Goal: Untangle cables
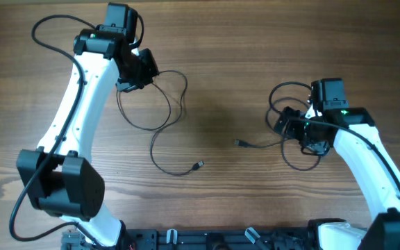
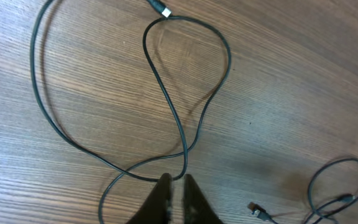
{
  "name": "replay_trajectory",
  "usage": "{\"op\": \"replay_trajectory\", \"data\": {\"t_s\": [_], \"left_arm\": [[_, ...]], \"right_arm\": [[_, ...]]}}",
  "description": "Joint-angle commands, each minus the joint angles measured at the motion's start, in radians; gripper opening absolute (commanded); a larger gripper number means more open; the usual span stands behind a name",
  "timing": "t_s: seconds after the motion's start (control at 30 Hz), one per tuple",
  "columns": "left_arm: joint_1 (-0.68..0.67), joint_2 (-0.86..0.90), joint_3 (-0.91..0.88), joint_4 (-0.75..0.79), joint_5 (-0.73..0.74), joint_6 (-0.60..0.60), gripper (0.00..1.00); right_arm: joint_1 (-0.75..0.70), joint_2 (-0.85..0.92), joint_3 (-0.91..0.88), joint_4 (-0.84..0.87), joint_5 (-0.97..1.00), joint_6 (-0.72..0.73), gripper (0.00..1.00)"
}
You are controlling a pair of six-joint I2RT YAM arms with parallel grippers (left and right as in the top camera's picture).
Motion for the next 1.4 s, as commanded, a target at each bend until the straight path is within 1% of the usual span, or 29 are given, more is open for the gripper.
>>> {"op": "replay_trajectory", "data": {"t_s": [0.0,0.1,0.13,0.17,0.23,0.27,0.33,0.4,0.43,0.47,0.53,0.6,0.63,0.7,0.77,0.83,0.93,0.97,1.2,1.37], "left_arm": [[-0.011,0.012,-0.009,-0.001,0.016,-0.015,0.21],[-0.025,0.012,-0.009,-0.003,0.016,-0.015,0.34],[-0.031,0.012,-0.009,-0.003,0.015,-0.015,0.4],[-0.035,0.012,-0.009,-0.003,0.015,-0.015,0.49],[-0.045,0.012,-0.009,0.0,0.015,-0.015,0.62],[-0.05,0.012,-0.009,0.0,0.015,-0.015,0.72],[-0.058,0.012,-0.009,0.0,0.015,-0.015,0.88],[-0.064,0.012,-0.009,0.0,0.015,-0.015,1.0],[-0.066,0.012,-0.009,0.0,0.015,-0.015,1.0],[-0.068,0.012,-0.009,0.0,0.015,-0.015,1.0],[-0.067,0.012,-0.009,0.0,0.015,-0.015,1.0],[-0.067,0.012,-0.009,0.0,0.015,-0.015,1.0],[-0.067,0.012,-0.009,0.0,0.015,-0.015,1.0],[-0.067,0.012,-0.009,0.0,0.015,-0.015,1.0],[-0.067,0.012,-0.009,0.0,0.015,-0.015,1.0],[-0.067,0.012,-0.009,0.0,0.015,-0.015,1.0],[-0.067,0.012,-0.009,0.0,0.015,-0.015,1.0],[-0.067,0.012,-0.009,0.0,0.015,-0.015,1.0],[-0.067,0.012,-0.009,0.0,0.015,-0.015,1.0],[-0.067,0.012,-0.009,0.0,0.015,-0.015,1.0]], "right_arm": [[0.003,0.063,-0.027,0.0,0.011,0.366,1.0],[0.003,0.108,-0.027,0.04,0.02,0.449,1.0],[0.003,0.126,-0.027,0.062,0.022,0.478,1.0],[0.003,0.145,-0.027,0.082,0.021,0.506,0.99],[0.003,0.184,-0.027,0.116,0.013,0.549,0.9],[0.005,0.204,-0.027,0.126,0.009,0.55,0.85],[0.012,0.244,-0.027,0.131,0.006,0.549,0.82],[0.022,0.283,-0.027,0.128,0.007,0.548,0.79],[0.027,0.303,-0.027,0.128,0.011,0.548,0.77],[0.033,0.323,-0.027,0.13,0.019,0.547,0.72],[0.041,0.369,-0.027,0.151,0.05,0.537,0.49],[0.041,0.401,-0.027,0.19,0.064,0.48,0.11],[0.041,0.415,-0.027,0.212,0.066,0.446,0.04],[0.04,0.428,-0.027,0.269,0.067,0.368,0.04],[0.039,0.42,-0.023,0.343,0.066,0.227,0.04],[0.037,0.398,0.006,0.359,0.068,0.102,0.04],[0.027,0.352,0.082,0.323,0.079,-0.01,0.04],[0.014,0.31,0.159,0.276,0.114,-0.08,0.05],[-0.031,0.186,0.472,0.138,0.209,-0.38,0.04],[-0.075,0.154,0.623,0.105,0.281,-0.486,0.04]]}}
